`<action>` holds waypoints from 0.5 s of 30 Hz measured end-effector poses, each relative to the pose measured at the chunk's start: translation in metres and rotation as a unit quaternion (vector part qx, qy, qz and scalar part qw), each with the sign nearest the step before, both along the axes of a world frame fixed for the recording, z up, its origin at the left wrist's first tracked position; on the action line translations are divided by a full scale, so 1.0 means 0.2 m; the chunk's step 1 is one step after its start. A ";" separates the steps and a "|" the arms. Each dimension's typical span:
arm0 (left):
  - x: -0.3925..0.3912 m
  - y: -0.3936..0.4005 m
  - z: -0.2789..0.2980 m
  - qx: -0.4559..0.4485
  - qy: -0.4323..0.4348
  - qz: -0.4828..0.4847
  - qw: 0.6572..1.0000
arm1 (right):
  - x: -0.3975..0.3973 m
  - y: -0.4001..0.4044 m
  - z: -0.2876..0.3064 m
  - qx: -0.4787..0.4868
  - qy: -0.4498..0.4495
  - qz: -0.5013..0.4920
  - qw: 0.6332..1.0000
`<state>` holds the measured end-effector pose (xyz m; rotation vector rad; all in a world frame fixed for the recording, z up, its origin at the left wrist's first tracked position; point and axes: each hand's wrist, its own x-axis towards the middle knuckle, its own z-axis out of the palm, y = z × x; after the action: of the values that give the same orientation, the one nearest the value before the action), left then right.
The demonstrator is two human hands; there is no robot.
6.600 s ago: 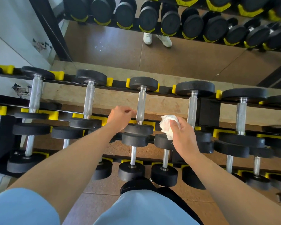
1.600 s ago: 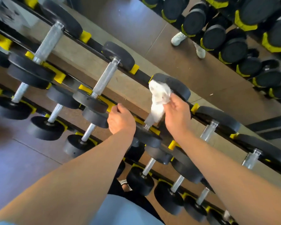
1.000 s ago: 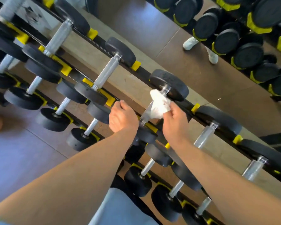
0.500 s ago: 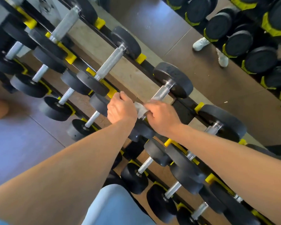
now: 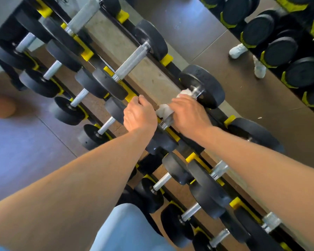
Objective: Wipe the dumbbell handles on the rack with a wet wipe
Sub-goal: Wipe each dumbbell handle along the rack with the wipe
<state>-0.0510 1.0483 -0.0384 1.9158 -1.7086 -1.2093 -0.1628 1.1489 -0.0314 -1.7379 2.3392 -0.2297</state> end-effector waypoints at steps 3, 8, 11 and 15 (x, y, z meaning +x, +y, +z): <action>0.00 0.00 0.01 -0.001 -0.003 0.000 1.000 | 0.20 0.05 0.00 -0.045 -0.135 -0.078 0.987; 0.00 0.01 0.04 0.009 -0.003 -0.009 1.000 | 0.33 0.16 0.07 -0.014 -0.394 -0.253 0.884; 0.00 0.01 0.05 0.016 0.005 -0.018 1.000 | 0.31 0.34 0.09 0.055 -0.356 -0.298 0.884; 0.00 0.01 0.04 0.022 -0.005 -0.036 0.999 | 0.24 0.33 0.20 -0.060 -0.264 -0.405 0.873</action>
<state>-0.0507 1.0494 -0.0297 1.9042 -1.7841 -1.2743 -0.1152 1.2159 0.0090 -0.4935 2.4672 -0.8655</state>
